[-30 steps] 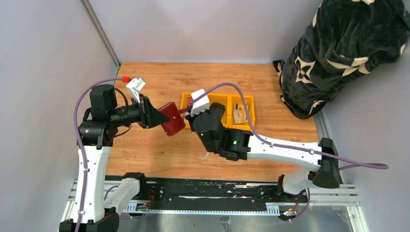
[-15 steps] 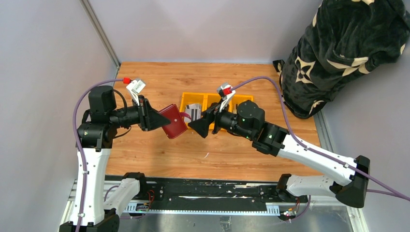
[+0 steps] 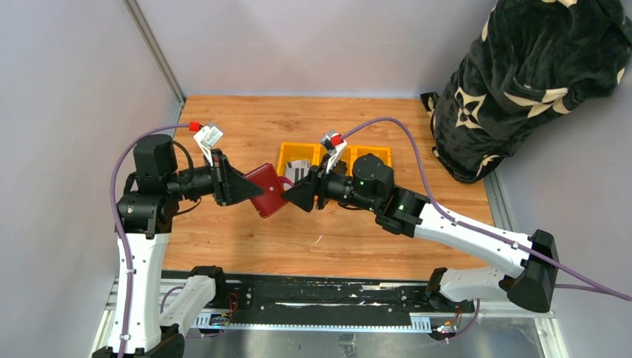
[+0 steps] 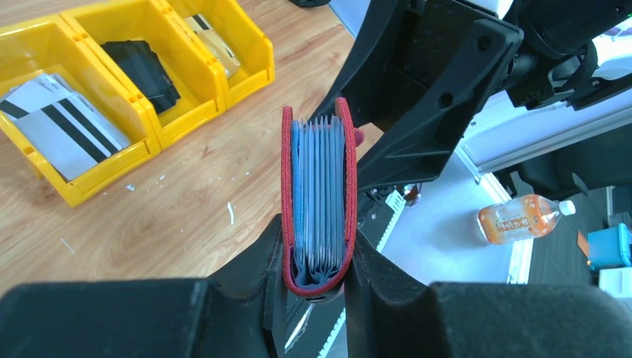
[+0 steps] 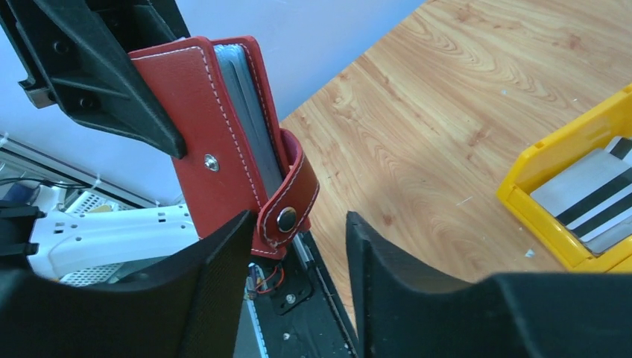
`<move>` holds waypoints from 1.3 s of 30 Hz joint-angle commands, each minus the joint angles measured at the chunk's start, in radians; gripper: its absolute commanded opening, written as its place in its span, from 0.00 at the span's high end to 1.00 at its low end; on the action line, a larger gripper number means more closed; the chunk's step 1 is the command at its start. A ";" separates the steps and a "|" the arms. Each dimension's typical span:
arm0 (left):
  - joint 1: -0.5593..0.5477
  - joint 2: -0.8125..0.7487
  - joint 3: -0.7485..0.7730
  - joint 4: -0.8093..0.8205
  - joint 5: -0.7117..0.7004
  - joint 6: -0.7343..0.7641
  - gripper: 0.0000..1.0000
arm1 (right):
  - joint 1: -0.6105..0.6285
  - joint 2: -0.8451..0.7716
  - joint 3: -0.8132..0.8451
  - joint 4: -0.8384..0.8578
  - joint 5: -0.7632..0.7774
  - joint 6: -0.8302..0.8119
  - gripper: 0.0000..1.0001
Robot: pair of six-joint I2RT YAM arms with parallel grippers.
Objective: Take the credit cards out of the card holder
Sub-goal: Open the card holder.
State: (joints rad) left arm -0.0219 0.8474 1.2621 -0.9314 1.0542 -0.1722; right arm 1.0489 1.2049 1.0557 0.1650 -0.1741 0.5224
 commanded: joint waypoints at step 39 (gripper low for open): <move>0.000 -0.098 -0.078 0.000 0.015 0.109 0.06 | -0.024 0.009 0.232 -0.252 -0.129 -0.171 1.00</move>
State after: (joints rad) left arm -0.0219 0.7570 1.2068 -0.9215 1.0767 -0.1062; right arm 1.0351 1.1923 1.1938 -0.0032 -0.1719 0.4175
